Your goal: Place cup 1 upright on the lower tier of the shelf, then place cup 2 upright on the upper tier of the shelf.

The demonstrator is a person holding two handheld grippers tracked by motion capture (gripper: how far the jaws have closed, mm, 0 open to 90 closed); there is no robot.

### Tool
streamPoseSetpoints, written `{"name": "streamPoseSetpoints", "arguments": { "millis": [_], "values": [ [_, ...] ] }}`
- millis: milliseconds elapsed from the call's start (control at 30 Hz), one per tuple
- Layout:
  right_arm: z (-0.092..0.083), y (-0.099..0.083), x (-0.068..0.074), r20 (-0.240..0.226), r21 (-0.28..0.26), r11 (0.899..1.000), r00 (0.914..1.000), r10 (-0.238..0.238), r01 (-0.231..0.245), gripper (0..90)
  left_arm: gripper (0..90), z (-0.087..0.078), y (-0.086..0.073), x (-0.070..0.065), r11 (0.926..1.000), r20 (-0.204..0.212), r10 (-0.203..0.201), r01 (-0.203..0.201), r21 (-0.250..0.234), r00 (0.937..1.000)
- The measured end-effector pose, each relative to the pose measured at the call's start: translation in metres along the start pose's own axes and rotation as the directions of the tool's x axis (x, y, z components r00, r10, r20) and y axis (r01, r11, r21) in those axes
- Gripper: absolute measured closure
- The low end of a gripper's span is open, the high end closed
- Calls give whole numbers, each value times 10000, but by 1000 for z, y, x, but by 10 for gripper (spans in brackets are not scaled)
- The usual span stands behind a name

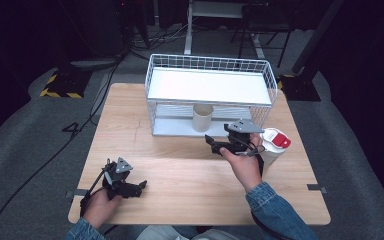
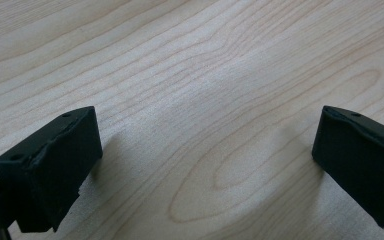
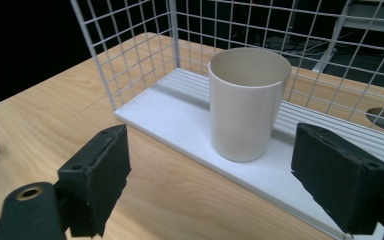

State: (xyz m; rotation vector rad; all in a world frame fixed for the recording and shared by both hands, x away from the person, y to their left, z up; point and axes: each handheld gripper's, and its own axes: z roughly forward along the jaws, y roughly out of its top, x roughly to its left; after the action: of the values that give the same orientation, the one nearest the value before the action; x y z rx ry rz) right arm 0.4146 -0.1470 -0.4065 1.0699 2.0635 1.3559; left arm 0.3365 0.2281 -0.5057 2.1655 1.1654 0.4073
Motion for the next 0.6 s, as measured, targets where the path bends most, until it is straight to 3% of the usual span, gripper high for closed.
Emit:
{"name": "streamPoseSetpoints", "arguments": {
  "millis": [267, 600],
  "values": [
    [-35, -1, -1, -670, 227, 9995, 9975, -207, 223, 156, 1, 0, 0, 0, 10000, 0, 6, -6, 4, 10000],
    [-80, -9, -11, -705, 194, 9996, 9973, -212, 226, 157, 1, -1, -1, 0, 10000, 1, 82, -82, 9, 10000]
  ]
}}
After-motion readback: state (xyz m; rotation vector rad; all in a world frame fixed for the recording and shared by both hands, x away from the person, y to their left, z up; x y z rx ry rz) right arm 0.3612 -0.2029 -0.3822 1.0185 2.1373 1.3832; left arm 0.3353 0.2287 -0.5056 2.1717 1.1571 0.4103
